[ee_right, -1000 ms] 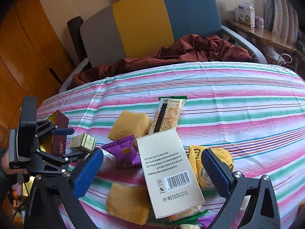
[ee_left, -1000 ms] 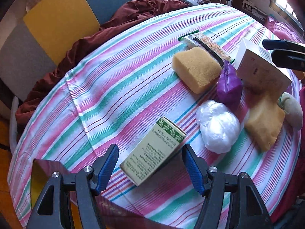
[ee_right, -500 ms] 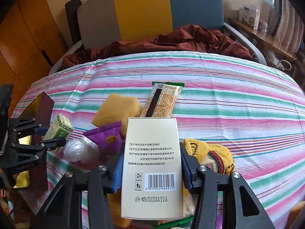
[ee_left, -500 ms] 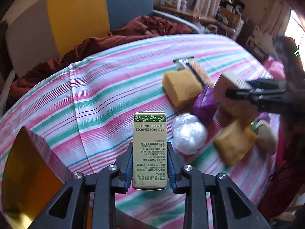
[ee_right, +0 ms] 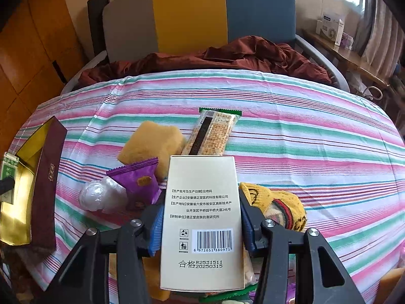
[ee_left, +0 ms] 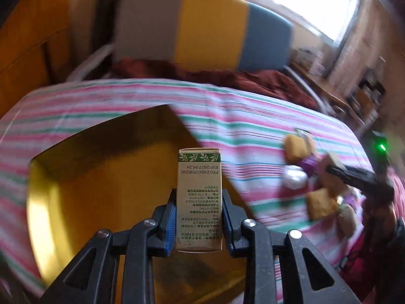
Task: Organize objects
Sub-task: 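Carry the medicine box into the gold tray and release with the left gripper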
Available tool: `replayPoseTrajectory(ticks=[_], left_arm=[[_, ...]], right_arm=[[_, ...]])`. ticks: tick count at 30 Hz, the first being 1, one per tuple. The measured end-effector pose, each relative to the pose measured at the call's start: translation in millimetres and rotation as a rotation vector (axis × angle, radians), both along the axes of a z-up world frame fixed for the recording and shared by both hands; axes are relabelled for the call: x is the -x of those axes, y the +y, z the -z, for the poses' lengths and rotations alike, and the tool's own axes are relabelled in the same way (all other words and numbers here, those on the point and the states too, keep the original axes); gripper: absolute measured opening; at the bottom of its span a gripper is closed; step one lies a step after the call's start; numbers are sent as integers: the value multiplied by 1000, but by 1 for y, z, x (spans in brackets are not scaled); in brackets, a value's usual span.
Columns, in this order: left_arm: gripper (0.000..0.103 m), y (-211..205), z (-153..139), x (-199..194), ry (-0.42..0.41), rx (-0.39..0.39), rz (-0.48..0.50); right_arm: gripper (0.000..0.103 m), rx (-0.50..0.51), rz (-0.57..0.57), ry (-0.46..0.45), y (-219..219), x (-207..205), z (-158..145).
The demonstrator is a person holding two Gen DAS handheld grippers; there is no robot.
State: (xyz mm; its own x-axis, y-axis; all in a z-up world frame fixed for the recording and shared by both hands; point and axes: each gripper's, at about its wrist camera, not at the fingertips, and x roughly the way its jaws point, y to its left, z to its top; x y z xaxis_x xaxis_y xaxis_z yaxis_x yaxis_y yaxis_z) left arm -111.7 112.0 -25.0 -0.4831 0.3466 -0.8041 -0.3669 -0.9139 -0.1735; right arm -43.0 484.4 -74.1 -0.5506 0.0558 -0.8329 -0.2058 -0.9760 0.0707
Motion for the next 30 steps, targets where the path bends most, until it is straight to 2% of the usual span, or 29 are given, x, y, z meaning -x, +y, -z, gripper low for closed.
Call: replayPoseTrajectory(ticks=[1,6,12,16,20,23,30], left_arm=[[29,-20,5,6,-11,20,-69],[29,-86,25,32,-51,56,-293],[29,-121,44,64,-72,65,-410],[30,-127,58,87,-96,91,-450],[30,-127,68,104,-90,149,-462],[37,-127,68,108,-78,166,-453],[38,-130,46,75,-34,149,-453]], right_arm=[[50,-7,-3,0,-1,0,0],[50,-55,-17,1,-9,-1,1],[50,-76,-17,5,-12,-2,2],[50,-80,-17,7,-12,-1,2],[50,-80,-18,10,-12,-1,3],[50,-79,-19,12,-12,0,3],[50,-86,-17,13,-11,1,2]])
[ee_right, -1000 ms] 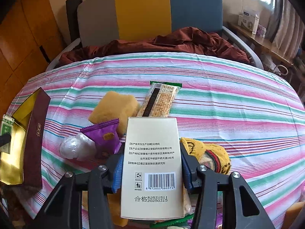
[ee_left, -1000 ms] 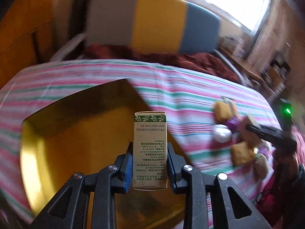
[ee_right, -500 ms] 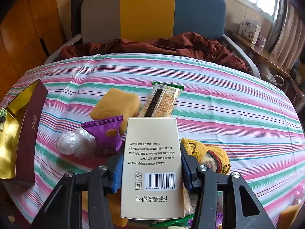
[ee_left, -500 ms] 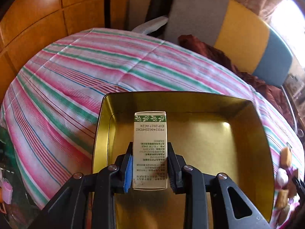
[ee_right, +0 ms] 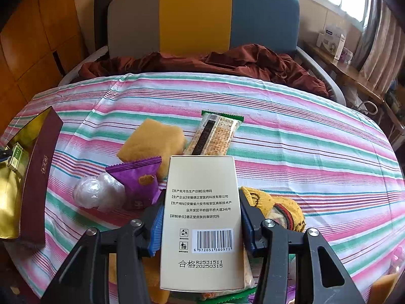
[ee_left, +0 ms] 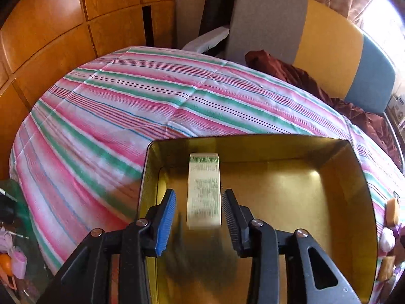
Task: Organize objects
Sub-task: 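Carry the medicine box into the gold tray and release with the left gripper, then lower the white carton into the tray beside the medicine box, open right gripper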
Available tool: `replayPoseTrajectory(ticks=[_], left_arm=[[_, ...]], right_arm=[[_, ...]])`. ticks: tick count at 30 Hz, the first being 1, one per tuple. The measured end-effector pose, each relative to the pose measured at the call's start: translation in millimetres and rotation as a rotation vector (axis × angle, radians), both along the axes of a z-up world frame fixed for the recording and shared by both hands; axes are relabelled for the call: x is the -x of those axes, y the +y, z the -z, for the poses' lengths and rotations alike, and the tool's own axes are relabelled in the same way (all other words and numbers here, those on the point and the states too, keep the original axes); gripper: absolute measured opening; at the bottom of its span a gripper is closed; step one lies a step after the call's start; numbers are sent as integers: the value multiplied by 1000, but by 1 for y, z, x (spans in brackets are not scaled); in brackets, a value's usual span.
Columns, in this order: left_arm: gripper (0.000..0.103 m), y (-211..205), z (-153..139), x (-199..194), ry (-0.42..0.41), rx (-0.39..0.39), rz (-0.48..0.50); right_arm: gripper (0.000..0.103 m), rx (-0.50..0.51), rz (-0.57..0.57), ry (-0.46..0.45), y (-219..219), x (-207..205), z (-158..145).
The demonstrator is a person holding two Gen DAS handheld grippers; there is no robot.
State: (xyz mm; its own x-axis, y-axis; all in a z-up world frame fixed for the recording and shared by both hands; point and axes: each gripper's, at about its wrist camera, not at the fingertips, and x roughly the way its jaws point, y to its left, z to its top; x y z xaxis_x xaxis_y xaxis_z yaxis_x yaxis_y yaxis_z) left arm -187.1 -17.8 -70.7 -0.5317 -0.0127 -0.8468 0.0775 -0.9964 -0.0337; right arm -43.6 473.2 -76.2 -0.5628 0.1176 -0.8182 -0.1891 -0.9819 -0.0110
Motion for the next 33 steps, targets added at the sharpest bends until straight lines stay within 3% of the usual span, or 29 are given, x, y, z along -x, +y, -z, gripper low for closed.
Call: replayPoseTrajectory(ticks=[9,17,26,33], left_arm=[[38,1,-16,-80,35,-69,83],[38,-7,-22,-115,56,-92,94],[38,-34,-29,-130,84,-138,41],[38,-54,-27,-142,87,-155,3]], right_arm=[[50,-21,22,27,-3,-4,-8],[50,-31,-4,106,-35,-10,-44],[50,73,-267,159,-159,4,-82],[50,223,-470,50,-269,30,-61]])
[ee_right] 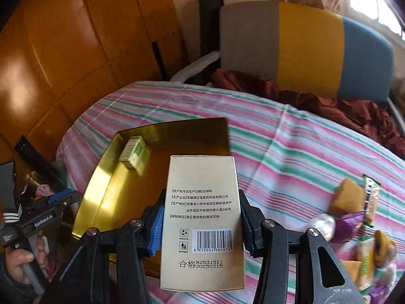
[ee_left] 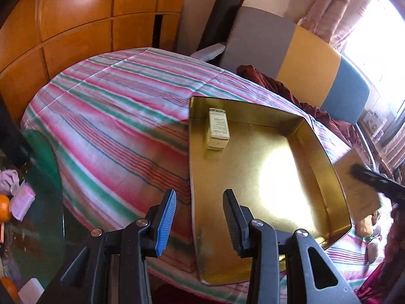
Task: Organize objects
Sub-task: 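Lower the white carton into the tray beside the medicine box, open right gripper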
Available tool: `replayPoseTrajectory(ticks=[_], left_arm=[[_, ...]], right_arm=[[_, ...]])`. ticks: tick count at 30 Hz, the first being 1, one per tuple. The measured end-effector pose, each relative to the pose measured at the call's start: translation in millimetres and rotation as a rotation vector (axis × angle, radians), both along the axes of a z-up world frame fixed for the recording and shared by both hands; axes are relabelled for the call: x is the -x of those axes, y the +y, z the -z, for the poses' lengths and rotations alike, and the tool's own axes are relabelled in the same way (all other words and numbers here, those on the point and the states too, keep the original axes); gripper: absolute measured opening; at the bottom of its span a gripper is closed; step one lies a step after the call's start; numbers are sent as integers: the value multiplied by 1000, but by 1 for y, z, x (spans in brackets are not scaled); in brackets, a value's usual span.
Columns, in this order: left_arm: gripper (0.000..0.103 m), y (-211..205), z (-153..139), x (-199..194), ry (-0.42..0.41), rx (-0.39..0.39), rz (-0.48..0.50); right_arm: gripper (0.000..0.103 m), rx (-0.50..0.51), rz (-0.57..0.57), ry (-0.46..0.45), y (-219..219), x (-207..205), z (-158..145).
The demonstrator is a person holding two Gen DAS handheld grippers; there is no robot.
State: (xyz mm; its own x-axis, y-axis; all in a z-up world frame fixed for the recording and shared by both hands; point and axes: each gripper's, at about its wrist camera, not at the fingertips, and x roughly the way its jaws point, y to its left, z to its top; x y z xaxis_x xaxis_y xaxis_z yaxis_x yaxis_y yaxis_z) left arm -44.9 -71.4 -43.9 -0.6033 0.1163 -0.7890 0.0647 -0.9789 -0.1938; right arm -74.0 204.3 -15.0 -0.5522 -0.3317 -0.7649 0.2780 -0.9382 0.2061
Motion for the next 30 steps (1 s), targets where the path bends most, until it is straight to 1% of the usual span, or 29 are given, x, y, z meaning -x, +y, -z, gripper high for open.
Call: replayPoseTrajectory(ticks=[3,6,10,11,12,13,14,17,19,21,24,27,29,30], left_arm=[[38,-9,4,-5,-4,-8,-16],[38,-15,10,-6,-12,-25,-29],[38,-20,12,-7,-11,-33,-33],[38,-20,13,-8,-8,-32,-32],[38,-20,12,-7,-5,-32,-31],[38,-20,12,-8,-1,-29,-30],[38,-20,12,-8,2,-26,-28],[38,-19,13,-8,7,-27,-21],[38,-15,11,-8,14,-20,-12],[38,-11,9,-10,25,-8,0],[38,-3,5,-12,43,16,21],[38,6,1,-14,56,31,44],[39,13,-1,-16,61,39,63],[40,17,-2,-17,64,45,71]], right_arm=[[50,12,-50,-66,-41,14,20],[50,46,-67,-127,-72,28,36],[53,150,-61,-166,-97,46,39],[58,190,-65,-178,-101,49,39],[71,221,-66,-186,-103,50,37],[76,227,-60,-178,-105,49,34],[79,217,-58,-163,-108,47,30],[79,172,-67,-151,-107,37,28],[82,139,-63,-138,-104,31,28],[87,109,-55,-119,-98,23,29],[92,68,-41,-86,-86,11,29],[99,26,-33,-40,-76,-2,26],[103,-12,-31,-2,-70,-11,23],[103,-29,-30,14,-67,-14,22]])
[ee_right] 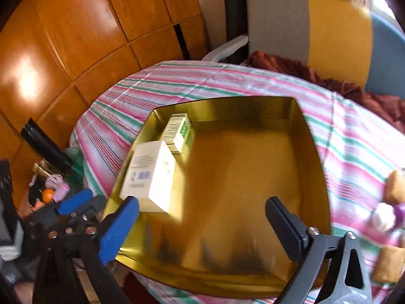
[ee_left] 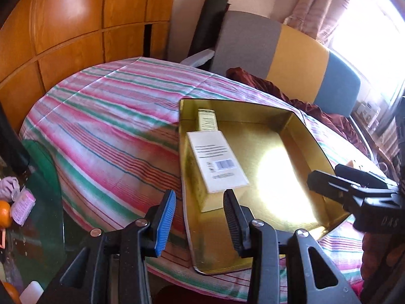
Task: Organize objects
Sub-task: 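Lower the white carton into the tray beside the medicine box, open right gripper, then move both tools back toward the remaining items on the cloth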
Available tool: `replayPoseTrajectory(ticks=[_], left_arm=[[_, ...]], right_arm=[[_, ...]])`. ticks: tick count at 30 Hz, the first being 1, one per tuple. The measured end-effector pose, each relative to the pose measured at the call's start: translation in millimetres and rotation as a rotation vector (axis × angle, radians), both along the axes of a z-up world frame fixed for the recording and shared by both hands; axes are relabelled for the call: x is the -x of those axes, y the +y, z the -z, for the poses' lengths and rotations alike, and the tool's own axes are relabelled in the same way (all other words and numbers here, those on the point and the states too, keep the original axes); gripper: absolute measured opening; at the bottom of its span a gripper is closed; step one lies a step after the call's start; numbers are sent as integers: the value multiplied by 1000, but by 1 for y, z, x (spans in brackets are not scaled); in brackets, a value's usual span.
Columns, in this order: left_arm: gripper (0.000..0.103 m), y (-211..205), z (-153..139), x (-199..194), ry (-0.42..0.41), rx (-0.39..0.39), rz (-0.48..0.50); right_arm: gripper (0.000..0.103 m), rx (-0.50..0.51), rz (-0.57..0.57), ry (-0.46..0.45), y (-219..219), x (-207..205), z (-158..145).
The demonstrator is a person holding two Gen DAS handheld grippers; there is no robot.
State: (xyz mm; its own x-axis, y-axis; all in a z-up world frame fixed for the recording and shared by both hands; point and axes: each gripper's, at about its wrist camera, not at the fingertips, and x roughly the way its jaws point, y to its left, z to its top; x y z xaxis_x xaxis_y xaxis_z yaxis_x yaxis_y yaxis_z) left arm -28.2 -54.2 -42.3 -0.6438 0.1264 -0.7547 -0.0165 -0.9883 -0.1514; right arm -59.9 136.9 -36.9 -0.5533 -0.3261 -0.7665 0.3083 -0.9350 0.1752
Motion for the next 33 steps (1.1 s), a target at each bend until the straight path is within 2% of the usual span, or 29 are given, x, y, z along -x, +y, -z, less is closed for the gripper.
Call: replayPoseTrajectory(ticks=[9,21,28,33], left_arm=[[41,28,-4,-7,6,36,72],[42,63,-8,-14,12,50,194],[42,95,-6,-16,-1,52,309],[42,131,-9,-20,0,40,458]], right_arm=[[103,-84,25,84,21,-23,-6],[103,-104,124,100,71,-35,-5],[103,-148,263,74,147,-38,0],[103,-212,448,78,236,-45,-7]])
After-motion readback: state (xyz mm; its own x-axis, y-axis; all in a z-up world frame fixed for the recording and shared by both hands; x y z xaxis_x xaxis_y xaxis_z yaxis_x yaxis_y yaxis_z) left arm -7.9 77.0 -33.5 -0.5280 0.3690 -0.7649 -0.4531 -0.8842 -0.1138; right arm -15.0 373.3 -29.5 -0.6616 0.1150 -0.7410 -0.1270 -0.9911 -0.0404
